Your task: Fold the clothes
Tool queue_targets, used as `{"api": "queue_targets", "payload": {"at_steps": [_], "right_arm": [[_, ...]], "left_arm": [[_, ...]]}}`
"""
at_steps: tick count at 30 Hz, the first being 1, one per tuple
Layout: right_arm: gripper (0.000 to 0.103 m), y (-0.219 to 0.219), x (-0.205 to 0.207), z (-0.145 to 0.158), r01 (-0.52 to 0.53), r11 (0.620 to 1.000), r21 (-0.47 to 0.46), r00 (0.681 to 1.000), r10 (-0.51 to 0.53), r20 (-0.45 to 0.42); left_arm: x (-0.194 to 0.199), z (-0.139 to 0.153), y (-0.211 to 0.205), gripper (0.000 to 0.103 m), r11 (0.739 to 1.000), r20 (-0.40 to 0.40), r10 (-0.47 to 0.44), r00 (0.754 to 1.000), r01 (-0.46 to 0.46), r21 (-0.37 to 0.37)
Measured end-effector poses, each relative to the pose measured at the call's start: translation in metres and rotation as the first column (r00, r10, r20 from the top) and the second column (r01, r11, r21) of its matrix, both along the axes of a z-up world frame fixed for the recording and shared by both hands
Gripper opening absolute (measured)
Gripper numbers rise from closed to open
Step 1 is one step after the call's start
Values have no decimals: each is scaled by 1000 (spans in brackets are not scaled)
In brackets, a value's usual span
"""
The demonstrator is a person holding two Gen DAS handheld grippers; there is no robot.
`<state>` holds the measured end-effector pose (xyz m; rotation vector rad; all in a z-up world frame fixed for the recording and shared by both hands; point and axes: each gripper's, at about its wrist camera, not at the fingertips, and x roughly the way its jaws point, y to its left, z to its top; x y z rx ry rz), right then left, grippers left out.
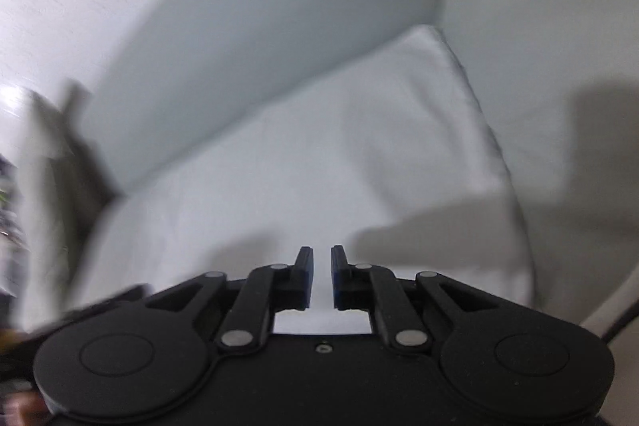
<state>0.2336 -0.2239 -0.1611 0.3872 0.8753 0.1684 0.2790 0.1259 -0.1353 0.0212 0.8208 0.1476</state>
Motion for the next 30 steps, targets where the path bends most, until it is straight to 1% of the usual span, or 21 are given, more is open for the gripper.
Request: {"api": "queue_targets", "payload": {"at_steps": [1, 3, 4, 5, 7, 9, 10, 13, 15, 16, 17, 19, 20, 21, 22, 23, 25, 26, 28, 29, 30], "right_arm": [[0, -5, 2, -4, 60, 995, -76, 998, -58, 26], [0, -21, 7, -9, 196, 962, -188, 980, -188, 60], [0, -30, 11, -12, 242, 945, -221, 970, -234, 65], [0, -37, 15, -16, 251, 944, -213, 968, -246, 47], [0, -38, 19, -12, 243, 949, -201, 970, -243, 26], [6, -37, 21, 0, 258, 955, -148, 966, -253, 53], [7, -36, 22, 6, 264, 959, -101, 963, -256, 81], [7, -28, 39, 16, 192, 980, 52, 972, -197, 128], [7, -15, 57, 12, 117, 987, 114, 983, -131, 127], [7, -5, 66, 8, 72, 989, 130, 988, -89, 129], [7, 6, 74, 2, 14, 990, 140, 990, -34, 137], [7, 21, 88, -10, -111, 981, 162, 984, 85, 157], [7, 26, 94, -17, -149, 978, 145, 979, 125, 162], [2, 30, 98, -23, -171, 979, 109, 974, 151, 171], [0, 30, 102, -28, -173, 982, 70, 968, 156, 195], [0, 26, 106, -30, -130, 991, 30, 967, 120, 225], [0, 6, 118, -31, 44, 999, -9, 966, -40, 256], [0, -5, 124, -31, 138, 990, -20, 954, -127, 270], [0, -28, 134, -33, 317, 945, -80, 915, -283, 287], [0, -36, 137, -34, 356, 929, -98, 905, -318, 282], [0, -40, 138, -35, 351, 931, -94, 907, -314, 280]], "left_arm": [[4, -8, 8, 10, 997, -9, 67, 998, -66, 50], [8, -9, 32, 10, 983, 14, 175, 985, -175, 47], [11, -6, 41, 9, 975, 12, 215, 976, -216, 55], [15, -2, 47, 6, 969, 7, 240, 971, -240, 61], [19, 10, 59, 6, 970, 7, 242, 970, -242, 4], [23, 24, 62, 6, 978, 51, 199, 979, -195, -69], [32, 27, 59, 6, 983, 73, 165, 984, -158, -91], [60, 31, 37, 7, 991, 112, 46, 993, -32, -129], [81, 22, 14, 8, 993, 109, -36, 993, 48, -105], [91, 16, 3, 12, 992, 106, -72, 992, 82, -92], [101, 7, -3, 12, 993, 97, -89, 991, 96, -75], [117, -10, -11, 12, 996, 94, -88, 992, 91, -25], [122, -15, -10, 13, 998, 112, -67, 991, 66, 9], [127, -17, -5, 14, 999, 135, -34, 990, 29, 34], [132, -19, 0, 14, 998, 159, -1, 987, -8, 59], [138, -20, 5, 14, 995, 180, 32, 983, -48, 84], [155, -23, 17, 13, 977, 193, 117, 974, -148, 155], [163, -26, 25, 16, 965, 196, 156, 968, -192, 179], [173, -31, 37, 12, 945, 188, 207, 960, -246, 216], [174, -32, 40, 12, 940, 184, 211, 960, -251, 230], [176, -33, 42, 12, 937, 179, 211, 961, -251, 244]]}}
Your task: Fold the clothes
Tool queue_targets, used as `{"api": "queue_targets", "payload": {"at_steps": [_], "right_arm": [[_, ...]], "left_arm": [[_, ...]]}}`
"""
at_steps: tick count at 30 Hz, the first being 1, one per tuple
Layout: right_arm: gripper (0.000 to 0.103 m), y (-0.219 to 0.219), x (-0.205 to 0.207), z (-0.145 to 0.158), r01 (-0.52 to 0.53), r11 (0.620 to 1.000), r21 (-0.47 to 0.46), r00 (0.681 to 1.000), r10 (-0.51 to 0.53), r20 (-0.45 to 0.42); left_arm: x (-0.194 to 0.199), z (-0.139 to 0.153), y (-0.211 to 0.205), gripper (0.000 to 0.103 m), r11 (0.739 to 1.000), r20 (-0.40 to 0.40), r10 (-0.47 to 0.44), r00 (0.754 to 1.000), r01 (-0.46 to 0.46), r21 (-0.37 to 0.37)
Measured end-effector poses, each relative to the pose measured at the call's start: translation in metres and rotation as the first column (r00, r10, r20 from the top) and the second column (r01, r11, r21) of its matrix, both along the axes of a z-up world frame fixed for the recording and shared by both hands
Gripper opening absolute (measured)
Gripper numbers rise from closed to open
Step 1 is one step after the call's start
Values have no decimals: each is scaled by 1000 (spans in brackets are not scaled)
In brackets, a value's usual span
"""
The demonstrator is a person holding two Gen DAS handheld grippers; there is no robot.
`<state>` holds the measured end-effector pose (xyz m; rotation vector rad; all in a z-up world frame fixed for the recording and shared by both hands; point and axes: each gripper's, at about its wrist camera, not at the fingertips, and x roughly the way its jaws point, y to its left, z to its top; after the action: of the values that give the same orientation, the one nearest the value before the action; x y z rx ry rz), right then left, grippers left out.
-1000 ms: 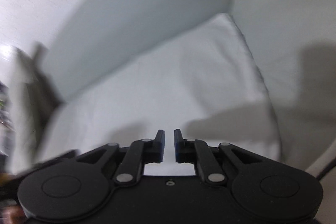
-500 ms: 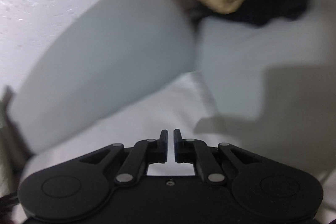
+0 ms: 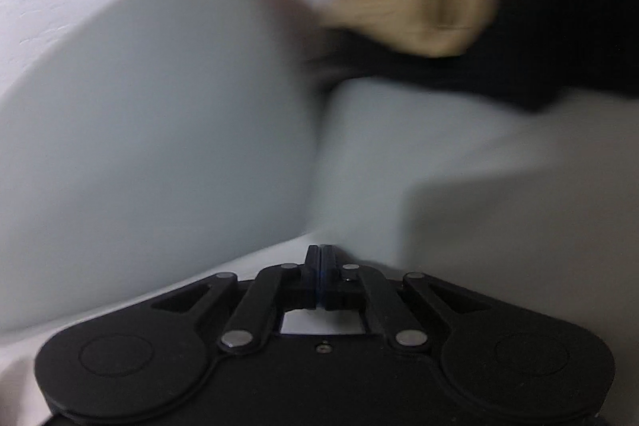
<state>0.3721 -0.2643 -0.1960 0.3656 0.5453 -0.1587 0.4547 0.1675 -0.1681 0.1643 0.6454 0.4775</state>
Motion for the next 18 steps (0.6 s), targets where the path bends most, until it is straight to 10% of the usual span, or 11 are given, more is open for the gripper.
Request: {"api": "queue_targets", "payload": {"at_steps": [4, 18], "right_arm": [[1, 18, -4, 9, -32, 990, -137, 999, 27, -45], [17, -10, -204, 193, -147, 986, 80, 976, 131, 174]], "left_arm": [[-21, 17, 1, 11, 999, -28, -28, 999, 28, -17], [-265, 196, -29, 13, 946, 205, -280, 938, 306, -108]]}}
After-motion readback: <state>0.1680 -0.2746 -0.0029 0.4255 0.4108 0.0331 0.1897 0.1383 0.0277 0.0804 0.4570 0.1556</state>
